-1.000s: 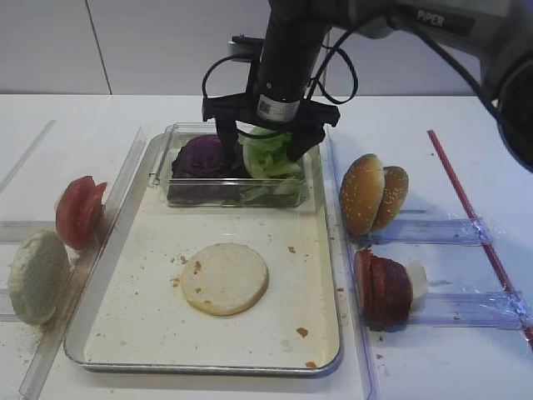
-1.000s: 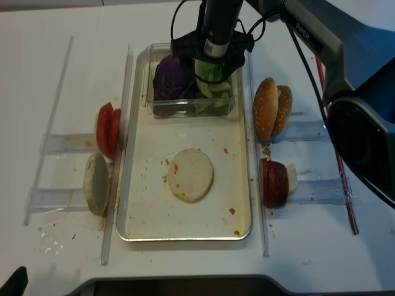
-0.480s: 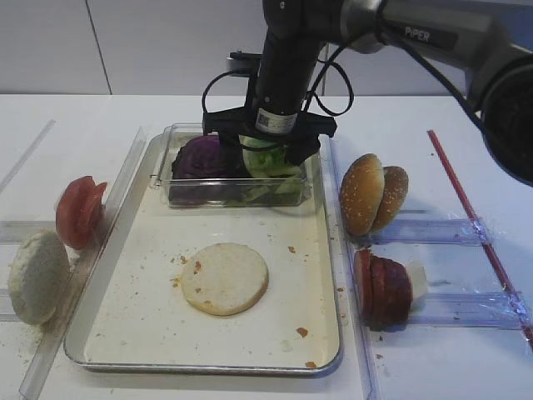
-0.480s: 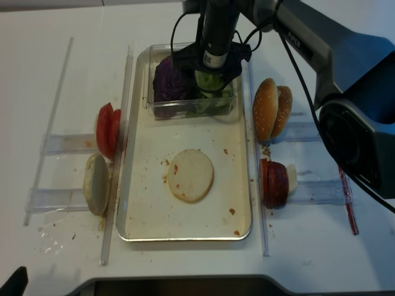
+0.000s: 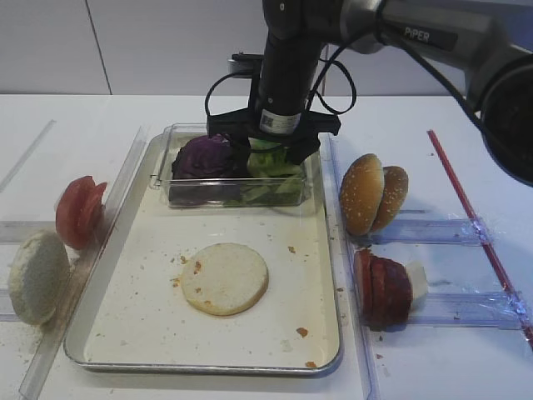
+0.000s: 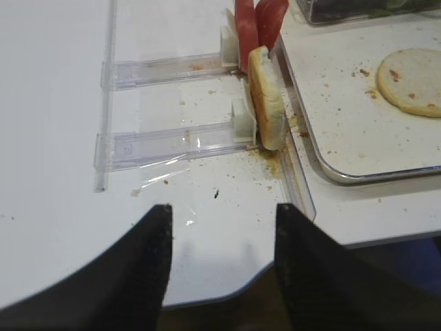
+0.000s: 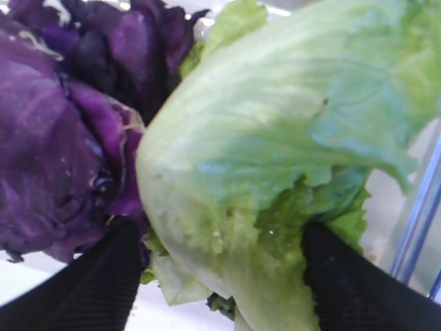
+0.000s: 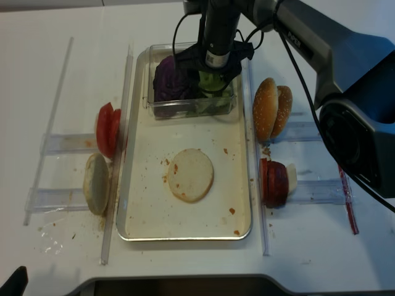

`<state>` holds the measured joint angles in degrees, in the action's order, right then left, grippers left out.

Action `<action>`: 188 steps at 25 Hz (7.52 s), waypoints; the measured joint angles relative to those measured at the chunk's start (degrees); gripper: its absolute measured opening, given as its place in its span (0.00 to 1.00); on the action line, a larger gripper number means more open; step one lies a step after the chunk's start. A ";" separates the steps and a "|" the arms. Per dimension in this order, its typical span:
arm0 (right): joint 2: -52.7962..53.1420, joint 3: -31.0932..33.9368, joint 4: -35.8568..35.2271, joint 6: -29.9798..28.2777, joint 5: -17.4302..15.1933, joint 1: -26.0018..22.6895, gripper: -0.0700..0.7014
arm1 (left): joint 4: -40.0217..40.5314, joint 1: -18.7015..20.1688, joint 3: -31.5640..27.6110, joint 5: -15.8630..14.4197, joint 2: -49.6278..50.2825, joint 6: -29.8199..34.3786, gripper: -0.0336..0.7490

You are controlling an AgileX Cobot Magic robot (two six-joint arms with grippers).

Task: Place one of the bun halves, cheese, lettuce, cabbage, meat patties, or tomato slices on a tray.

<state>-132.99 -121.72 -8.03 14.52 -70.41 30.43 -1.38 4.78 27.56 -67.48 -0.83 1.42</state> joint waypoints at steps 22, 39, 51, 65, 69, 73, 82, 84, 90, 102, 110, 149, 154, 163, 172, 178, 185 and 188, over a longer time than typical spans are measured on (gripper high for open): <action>-0.86 0.00 0.86 -0.13 -0.14 0.00 0.24 | 0.00 0.00 0.00 0.00 0.00 0.00 0.47; 3.87 0.00 1.19 -0.20 -0.53 0.00 0.18 | 0.00 0.00 0.00 0.10 0.00 0.00 0.47; 8.57 0.00 -0.72 -0.20 -0.79 0.00 0.18 | 0.00 0.00 0.00 0.10 0.00 0.00 0.47; 16.62 8.36 -2.94 -1.33 -1.01 1.09 0.18 | 0.00 0.00 0.00 0.10 0.00 0.00 0.47; 19.65 13.02 -3.05 -1.60 -1.01 2.40 0.18 | 0.00 0.00 0.00 0.10 0.00 0.00 0.47; 22.07 17.49 -3.05 -1.60 -1.01 4.60 0.18 | 0.00 0.00 0.00 0.10 0.00 0.00 0.47; 22.57 25.32 -3.92 -1.72 -0.62 10.17 0.18 | 0.00 0.00 0.00 0.10 -0.02 0.00 0.47; 22.57 25.42 -4.31 -1.72 -0.52 10.62 0.18 | 0.00 0.00 0.00 0.10 -0.02 0.00 0.47; 21.50 25.42 -5.41 -1.72 -0.37 12.50 0.18 | 0.00 0.00 0.00 0.10 -0.02 0.00 0.47; 16.00 25.42 -6.13 -1.61 0.03 15.79 0.18 | 0.00 0.00 0.00 0.10 -0.02 0.00 0.47; 14.69 25.42 -6.03 -1.72 0.21 15.79 0.18 | 0.00 0.00 0.00 0.10 -0.02 0.00 0.47; 14.60 25.42 -3.07 -1.72 0.21 15.79 0.71 | 0.00 0.00 0.00 0.10 -0.02 0.00 0.47; 14.60 25.42 -3.07 -1.82 0.21 15.79 0.73 | 0.00 0.00 0.00 0.10 -0.02 0.00 0.47; 16.85 25.42 -3.07 -1.82 0.21 15.79 0.74 | 0.00 0.00 0.00 0.10 -0.02 0.00 0.47; 18.67 25.42 -2.95 -1.93 0.21 15.79 0.74 | 0.00 0.00 0.00 0.10 -0.02 0.00 0.47; 20.40 25.42 -2.16 -1.68 0.21 15.79 0.74 | 0.00 0.00 0.00 0.10 -0.02 0.00 0.47; 21.82 25.42 -0.28 -0.66 0.11 15.79 0.74 | 0.00 0.00 0.00 0.10 -0.02 0.00 0.47; 22.01 25.42 0.75 -0.64 0.00 15.79 0.74 | 0.00 0.00 0.00 0.10 -0.02 0.00 0.47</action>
<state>-110.98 -96.30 -7.28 13.88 -70.41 46.22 -1.38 4.78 27.56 -67.38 -0.85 1.42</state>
